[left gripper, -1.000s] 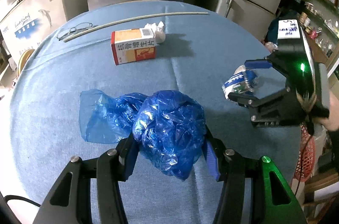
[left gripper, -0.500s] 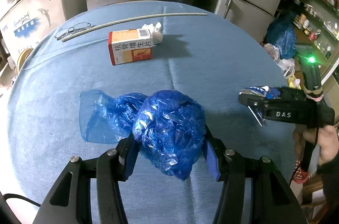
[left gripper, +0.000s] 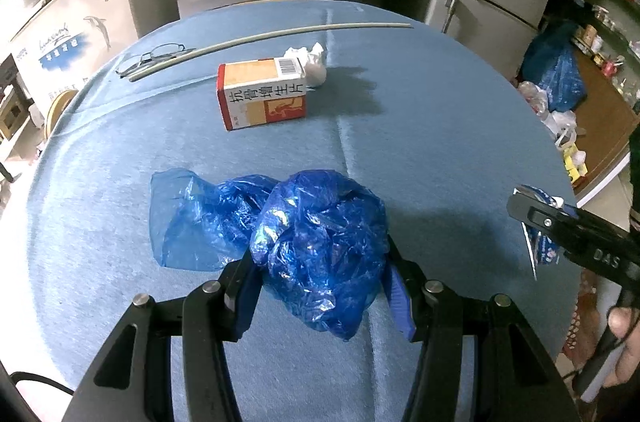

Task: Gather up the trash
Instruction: 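Lift the blue bag and printed packet and hold them above the table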

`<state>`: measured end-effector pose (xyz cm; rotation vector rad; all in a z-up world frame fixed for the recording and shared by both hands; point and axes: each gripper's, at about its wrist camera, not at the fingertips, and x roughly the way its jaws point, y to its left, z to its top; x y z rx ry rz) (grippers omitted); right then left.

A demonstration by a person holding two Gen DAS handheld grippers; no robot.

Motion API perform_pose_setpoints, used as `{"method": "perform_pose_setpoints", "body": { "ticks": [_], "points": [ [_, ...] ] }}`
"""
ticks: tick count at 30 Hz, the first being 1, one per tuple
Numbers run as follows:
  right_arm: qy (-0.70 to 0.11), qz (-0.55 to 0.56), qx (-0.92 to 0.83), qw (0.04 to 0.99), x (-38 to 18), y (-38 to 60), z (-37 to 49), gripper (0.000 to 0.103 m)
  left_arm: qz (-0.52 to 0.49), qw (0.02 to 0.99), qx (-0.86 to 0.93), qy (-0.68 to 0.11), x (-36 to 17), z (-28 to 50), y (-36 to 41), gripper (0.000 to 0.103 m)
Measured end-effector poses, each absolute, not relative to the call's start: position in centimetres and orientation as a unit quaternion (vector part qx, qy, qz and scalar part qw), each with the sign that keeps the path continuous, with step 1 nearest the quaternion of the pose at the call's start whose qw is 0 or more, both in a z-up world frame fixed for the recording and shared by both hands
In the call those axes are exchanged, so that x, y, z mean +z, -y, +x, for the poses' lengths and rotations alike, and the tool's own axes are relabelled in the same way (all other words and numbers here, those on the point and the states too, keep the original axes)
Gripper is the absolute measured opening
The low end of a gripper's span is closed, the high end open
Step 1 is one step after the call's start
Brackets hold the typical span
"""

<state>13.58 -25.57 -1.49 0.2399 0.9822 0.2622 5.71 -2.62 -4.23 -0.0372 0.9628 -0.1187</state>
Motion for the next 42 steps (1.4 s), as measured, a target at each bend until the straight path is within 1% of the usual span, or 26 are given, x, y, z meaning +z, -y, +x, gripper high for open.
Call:
{"method": "perform_pose_setpoints", "body": {
  "ticks": [13,27,42],
  "points": [
    [-0.466,0.132,0.134,0.865,-1.3,23.9,12.4,0.075,-0.021,0.885,-0.048,-0.463,-4.3,5.7,1.8,0.056],
    [-0.453,0.158,0.128,0.868,-0.7,24.9,11.0,0.075,-0.014,0.888,-0.046,-0.457,-3.7,5.2,2.3,0.056],
    [-0.417,0.177,0.120,0.883,0.8,25.9,8.0,0.075,0.002,0.893,-0.048,-0.448,-3.3,3.5,2.9,0.056]
  ]
}}
